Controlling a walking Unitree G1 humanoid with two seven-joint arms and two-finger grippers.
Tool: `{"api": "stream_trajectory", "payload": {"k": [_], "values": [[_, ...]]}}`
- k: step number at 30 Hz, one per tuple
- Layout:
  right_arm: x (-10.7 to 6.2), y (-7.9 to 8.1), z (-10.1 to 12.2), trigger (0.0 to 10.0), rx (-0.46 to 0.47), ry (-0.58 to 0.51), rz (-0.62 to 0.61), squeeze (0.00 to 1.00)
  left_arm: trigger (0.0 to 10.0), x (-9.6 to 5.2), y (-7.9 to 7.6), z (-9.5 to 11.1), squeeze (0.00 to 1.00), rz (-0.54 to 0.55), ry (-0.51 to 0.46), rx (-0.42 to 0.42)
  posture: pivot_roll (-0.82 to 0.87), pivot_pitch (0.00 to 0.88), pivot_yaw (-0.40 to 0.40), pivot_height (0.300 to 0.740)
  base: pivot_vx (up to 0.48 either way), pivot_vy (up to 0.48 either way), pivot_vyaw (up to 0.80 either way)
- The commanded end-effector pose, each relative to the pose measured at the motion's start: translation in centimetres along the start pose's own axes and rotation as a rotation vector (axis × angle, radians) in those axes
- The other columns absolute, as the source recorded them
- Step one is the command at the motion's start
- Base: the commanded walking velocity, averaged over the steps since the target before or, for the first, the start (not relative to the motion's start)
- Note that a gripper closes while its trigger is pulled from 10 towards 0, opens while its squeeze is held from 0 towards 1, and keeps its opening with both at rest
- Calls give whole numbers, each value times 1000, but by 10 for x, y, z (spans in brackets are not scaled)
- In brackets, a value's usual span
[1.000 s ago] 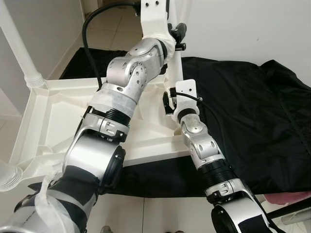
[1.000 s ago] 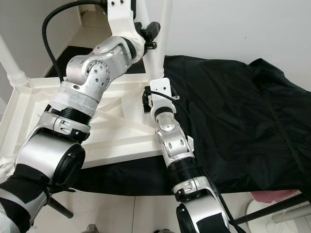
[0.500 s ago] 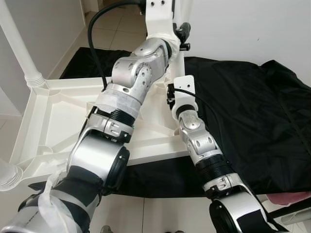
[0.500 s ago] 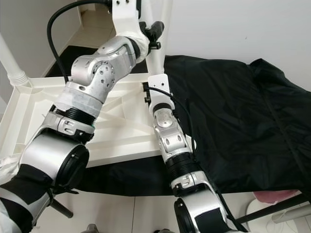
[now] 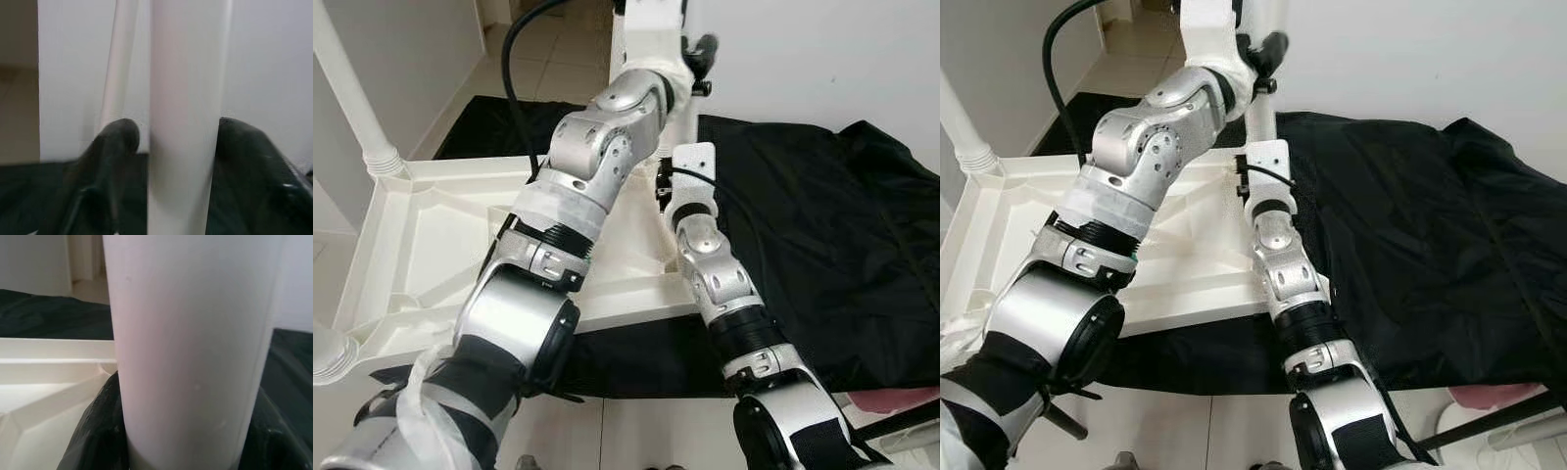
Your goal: Building children table
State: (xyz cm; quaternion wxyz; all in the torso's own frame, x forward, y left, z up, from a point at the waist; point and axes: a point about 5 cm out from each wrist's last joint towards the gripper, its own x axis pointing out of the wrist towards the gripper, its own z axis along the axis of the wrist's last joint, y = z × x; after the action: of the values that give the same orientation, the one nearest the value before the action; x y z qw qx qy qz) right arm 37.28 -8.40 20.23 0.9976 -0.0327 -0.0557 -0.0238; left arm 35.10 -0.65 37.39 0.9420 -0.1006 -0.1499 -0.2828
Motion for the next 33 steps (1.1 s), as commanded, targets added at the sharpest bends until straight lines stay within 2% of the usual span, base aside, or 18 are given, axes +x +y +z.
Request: {"api": "stream_trajectory", "payload": {"k": [1,8,9,14,21,33], "values": [[1,-2,-1,10000,12,10,-15,0,10000,-1,-14,-1,1000,-174,-6,19,-5,0,-67,740,0,0,0],[2,-5,2,10000,31,0,-30,0,10000,-7,-25,3,1000,-270,-45,9,-26,0,-51,740,0,0,0],[2,-6,4,10000,38,-5,-37,0,10000,-9,-27,4,0,-292,-55,-4,-28,0,-49,740,0,0,0],[2,-14,4,10000,60,-8,-69,0,10000,-13,-30,8,0,-327,-89,-42,-34,0,-41,740,0,0,0],[2,-24,5,10000,96,-18,-101,0,10000,-25,-21,6,0,-326,-119,-93,-25,0,-40,740,0,0,0],[2,-35,3,10000,100,-33,-106,0,10000,-34,-5,-13,0,-234,-85,-41,-7,0,-63,740,0,0,0]]}}
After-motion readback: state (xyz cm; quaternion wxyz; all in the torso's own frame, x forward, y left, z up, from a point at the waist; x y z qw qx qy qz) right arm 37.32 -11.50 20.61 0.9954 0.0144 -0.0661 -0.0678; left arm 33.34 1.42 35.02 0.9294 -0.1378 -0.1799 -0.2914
